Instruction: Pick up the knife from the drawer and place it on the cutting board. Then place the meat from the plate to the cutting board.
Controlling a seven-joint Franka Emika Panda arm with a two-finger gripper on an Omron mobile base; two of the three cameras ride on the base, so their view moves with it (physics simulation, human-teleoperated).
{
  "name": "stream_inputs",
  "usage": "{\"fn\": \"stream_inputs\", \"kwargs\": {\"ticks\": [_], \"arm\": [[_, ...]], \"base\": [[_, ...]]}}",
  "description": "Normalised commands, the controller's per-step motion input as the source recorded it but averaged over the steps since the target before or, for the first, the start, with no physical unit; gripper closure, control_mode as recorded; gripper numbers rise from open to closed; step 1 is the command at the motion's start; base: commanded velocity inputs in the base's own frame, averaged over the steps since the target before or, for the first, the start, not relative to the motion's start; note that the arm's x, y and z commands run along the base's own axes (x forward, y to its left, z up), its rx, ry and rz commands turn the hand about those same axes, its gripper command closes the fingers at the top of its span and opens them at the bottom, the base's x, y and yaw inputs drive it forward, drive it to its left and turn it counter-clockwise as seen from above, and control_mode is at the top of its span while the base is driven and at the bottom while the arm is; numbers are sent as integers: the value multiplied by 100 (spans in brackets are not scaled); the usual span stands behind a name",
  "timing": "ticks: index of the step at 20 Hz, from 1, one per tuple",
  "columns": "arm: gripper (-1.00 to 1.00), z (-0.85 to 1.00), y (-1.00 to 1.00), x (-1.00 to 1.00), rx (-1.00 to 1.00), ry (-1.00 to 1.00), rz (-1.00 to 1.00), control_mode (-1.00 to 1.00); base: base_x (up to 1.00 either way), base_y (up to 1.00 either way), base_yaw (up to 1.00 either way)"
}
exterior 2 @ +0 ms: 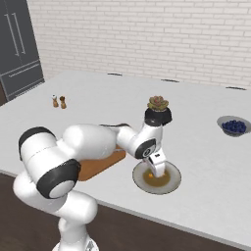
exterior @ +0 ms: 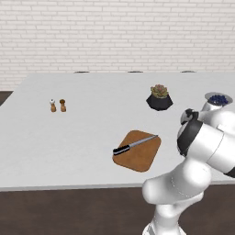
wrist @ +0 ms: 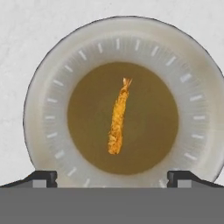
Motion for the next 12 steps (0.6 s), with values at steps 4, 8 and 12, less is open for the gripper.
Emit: {"fn": "stream_inputs", "kwargs": {"ticks": [4, 8, 12], "arm": [[-100, -28, -1, 0, 0, 0, 0, -100], [-100, -40, -2, 4, 0, 0, 0, -100], [-100, -16, -17, 13, 0, 1, 1, -100]], "base": [[0, 0, 0], [0, 0, 0], [0, 0, 0]]}}
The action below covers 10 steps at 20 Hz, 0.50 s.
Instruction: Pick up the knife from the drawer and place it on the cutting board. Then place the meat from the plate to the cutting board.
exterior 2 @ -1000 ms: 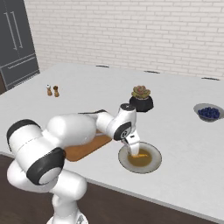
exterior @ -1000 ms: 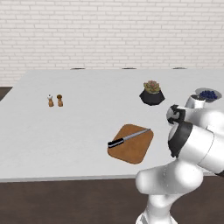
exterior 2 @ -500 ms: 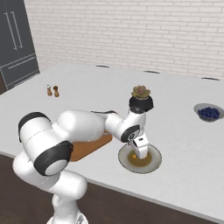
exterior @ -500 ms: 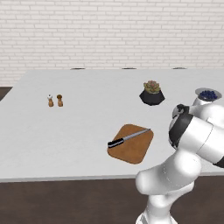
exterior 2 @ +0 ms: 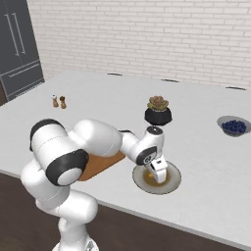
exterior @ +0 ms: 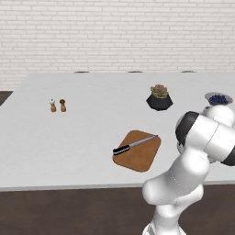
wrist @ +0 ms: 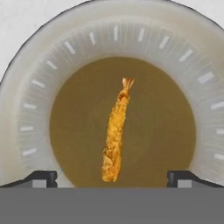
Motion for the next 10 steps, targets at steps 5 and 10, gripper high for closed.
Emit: {"fn": "stream_inputs", "kwargs": {"ticks": [5, 10], "arm": [[-100, -11, -23, 9, 0, 1, 3, -100], [-100, -15, -8, 13, 0, 2, 2, -100]], "base": [[0, 0, 0], [0, 0, 0]]}}
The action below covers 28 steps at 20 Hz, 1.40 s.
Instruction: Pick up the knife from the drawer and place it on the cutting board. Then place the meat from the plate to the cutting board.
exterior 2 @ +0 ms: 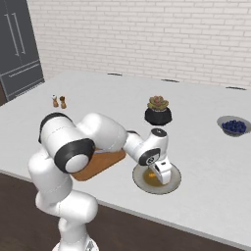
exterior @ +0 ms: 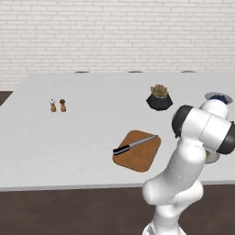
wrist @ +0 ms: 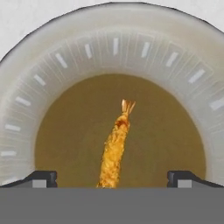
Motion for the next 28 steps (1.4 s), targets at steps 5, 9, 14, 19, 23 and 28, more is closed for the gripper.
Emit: {"fn": "stream_inputs", "kwargs": {"ticks": [5, 9, 14, 19, 23, 28], "arm": [[-100, -18, 1, 3, 0, 0, 0, -100], [-100, -15, 0, 0, 0, 0, 0, -100], [-100, -12, 5, 0, 0, 0, 0, -100], [100, -15, 15, 0, 0, 0, 0, -100], [100, -14, 15, 0, 0, 0, 0, -100], [100, -11, 16, 0, 0, 0, 0, -100]], "base": [[0, 0, 0], [0, 0, 0], [0, 0, 0], [0, 0, 0], [0, 0, 0], [0, 0, 0]]}}
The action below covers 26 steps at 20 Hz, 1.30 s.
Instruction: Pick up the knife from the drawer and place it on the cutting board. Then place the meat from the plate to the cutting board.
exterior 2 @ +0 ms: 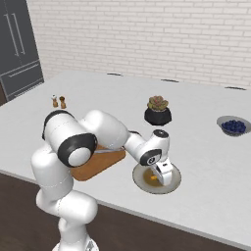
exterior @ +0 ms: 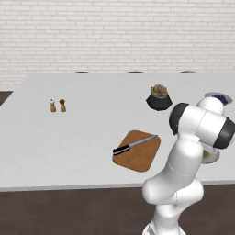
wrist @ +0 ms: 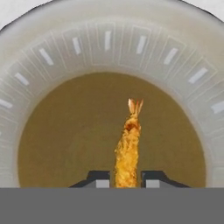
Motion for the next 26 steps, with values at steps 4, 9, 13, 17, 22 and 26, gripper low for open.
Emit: {"fn": "stream_inputs", "kwargs": {"ticks": [4, 9, 13, 17, 22, 26], "arm": [[100, -9, 20, 1, 0, 0, 0, -100], [100, -1, 20, 6, 0, 1, 0, -100], [100, 23, 10, -1, 0, 0, 0, -100], [100, 33, 37, -1, 0, 0, 0, -100], [100, 25, 76, 0, 0, 4, 0, -100], [100, 18, 94, 0, 0, 2, 1, -100]], "base": [[0, 0, 0], [0, 0, 0], [0, 0, 0], [0, 0, 0], [0, 0, 0], [0, 0, 0]]}}
